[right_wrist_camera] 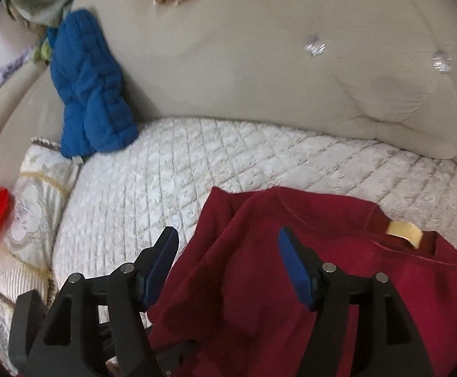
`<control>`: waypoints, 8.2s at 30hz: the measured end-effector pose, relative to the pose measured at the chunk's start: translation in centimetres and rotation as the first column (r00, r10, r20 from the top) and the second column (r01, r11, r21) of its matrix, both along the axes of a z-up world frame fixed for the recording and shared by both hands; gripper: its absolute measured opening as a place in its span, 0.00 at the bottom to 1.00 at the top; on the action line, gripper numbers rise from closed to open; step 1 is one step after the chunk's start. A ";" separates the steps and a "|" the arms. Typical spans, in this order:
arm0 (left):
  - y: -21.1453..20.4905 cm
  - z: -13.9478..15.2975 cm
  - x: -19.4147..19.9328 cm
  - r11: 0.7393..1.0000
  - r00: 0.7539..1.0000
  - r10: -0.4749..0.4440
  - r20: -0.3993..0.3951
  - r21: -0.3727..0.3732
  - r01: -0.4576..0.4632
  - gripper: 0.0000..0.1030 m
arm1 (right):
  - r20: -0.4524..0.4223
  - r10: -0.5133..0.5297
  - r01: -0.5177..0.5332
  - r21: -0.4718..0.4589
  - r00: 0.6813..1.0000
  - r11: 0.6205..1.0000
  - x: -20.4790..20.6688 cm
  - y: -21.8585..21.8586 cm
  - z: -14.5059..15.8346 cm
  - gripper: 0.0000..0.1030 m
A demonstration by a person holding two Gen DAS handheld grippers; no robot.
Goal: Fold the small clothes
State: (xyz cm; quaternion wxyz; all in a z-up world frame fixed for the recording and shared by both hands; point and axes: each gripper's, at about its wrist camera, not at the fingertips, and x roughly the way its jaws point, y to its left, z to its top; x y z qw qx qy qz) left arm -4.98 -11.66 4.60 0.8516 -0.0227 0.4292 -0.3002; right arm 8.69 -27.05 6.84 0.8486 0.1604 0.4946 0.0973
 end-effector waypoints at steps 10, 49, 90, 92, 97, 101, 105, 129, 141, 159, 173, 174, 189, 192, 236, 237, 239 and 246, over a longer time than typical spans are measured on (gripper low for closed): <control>-0.1 -0.6 0.2 1.000 1.000 0.011 -0.012 0.028 -0.010 0.23 | -0.201 0.064 -0.096 -0.155 0.978 0.983 5.4 5.0 -6.4 0.47; -9.1 5.3 -6.8 0.994 0.994 -0.107 -0.002 0.009 0.107 0.18 | 0.105 -0.053 0.058 -0.048 0.993 0.997 -7.8 -8.2 4.7 0.00; -15.9 2.3 -5.5 0.968 0.977 -0.204 0.056 0.160 0.192 0.65 | 0.043 -0.321 0.320 0.034 0.946 0.947 -23.4 -20.0 0.3 0.30; -16.0 0.9 -4.7 0.971 0.982 -0.184 0.031 0.163 0.177 0.65 | 0.026 -0.295 0.295 -0.024 0.955 0.955 -23.4 -18.5 -0.6 0.00; -16.2 -3.2 -5.9 0.951 0.980 -0.196 -0.032 0.239 0.197 0.65 | 0.021 -0.340 0.340 -0.121 0.940 0.933 -25.9 -18.3 -3.3 0.00; -15.5 -4.5 -6.2 0.954 0.982 -0.180 -0.063 0.232 0.189 0.65 | -0.005 -0.350 0.349 -0.065 0.937 0.935 -27.0 -19.1 -4.4 0.00; -15.0 -3.6 -6.3 0.958 0.985 -0.172 -0.031 0.226 0.174 0.65 | 0.058 -0.376 0.375 0.023 0.925 0.927 -27.6 -19.9 -1.7 0.12; -15.5 -3.1 -5.5 0.963 0.987 -0.154 -0.040 0.217 0.159 0.65 | 0.057 -0.464 0.466 -0.041 0.884 0.884 -25.0 -20.5 -3.6 0.10; -15.9 -2.6 -4.7 0.963 0.987 -0.153 -0.038 0.217 0.158 0.65 | 0.033 -0.473 0.473 -0.008 0.881 0.881 -24.3 -20.5 -3.9 0.02; -16.0 -2.2 -1.9 0.986 0.989 -0.127 -0.080 0.102 0.134 0.79 | 0.014 -0.538 0.538 0.018 0.843 0.843 -25.5 -22.0 -5.7 0.38; -18.1 -3.4 0.1 0.984 0.986 -0.143 -0.081 0.091 0.150 0.86 | 0.027 -0.511 0.505 0.119 0.859 0.855 -24.3 -22.9 -6.7 0.52; -18.2 -3.6 0.3 0.984 0.986 -0.144 -0.086 0.088 0.152 0.88 | 0.031 -0.506 0.498 0.129 0.862 0.857 -24.2 -23.0 -6.9 0.53; -19.2 -4.7 0.5 0.973 0.965 -0.226 -0.136 0.023 0.231 0.57 | 0.096 -0.411 0.396 0.142 0.907 0.907 -21.9 -21.7 -6.6 0.20; -18.2 -3.4 -0.2 0.971 0.964 -0.232 -0.131 0.017 0.237 0.49 | 0.099 -0.413 0.397 0.143 0.905 0.906 -22.3 -21.3 -5.5 0.17; -3.3 -1.5 -9.9 0.978 0.998 0.048 0.038 0.202 -0.055 0.81 | 0.077 -0.092 0.108 -0.227 0.993 0.968 -31.3 -3.4 -2.9 0.00; -3.5 -1.4 -10.0 0.976 0.998 0.045 0.050 0.211 -0.055 0.81 | 0.077 -0.094 0.110 -0.236 0.993 0.966 -31.5 -3.4 -3.0 0.00; -3.7 -1.3 -10.3 0.972 0.997 0.038 0.070 0.227 -0.053 0.81 | 0.066 -0.098 0.111 -0.255 0.993 0.960 -31.9 -3.5 -3.2 0.00; -3.9 -0.8 -10.5 0.965 0.992 0.048 0.117 0.249 -0.076 0.81 | 0.129 -0.121 0.146 -0.203 0.984 0.968 -32.8 -3.9 -0.4 0.01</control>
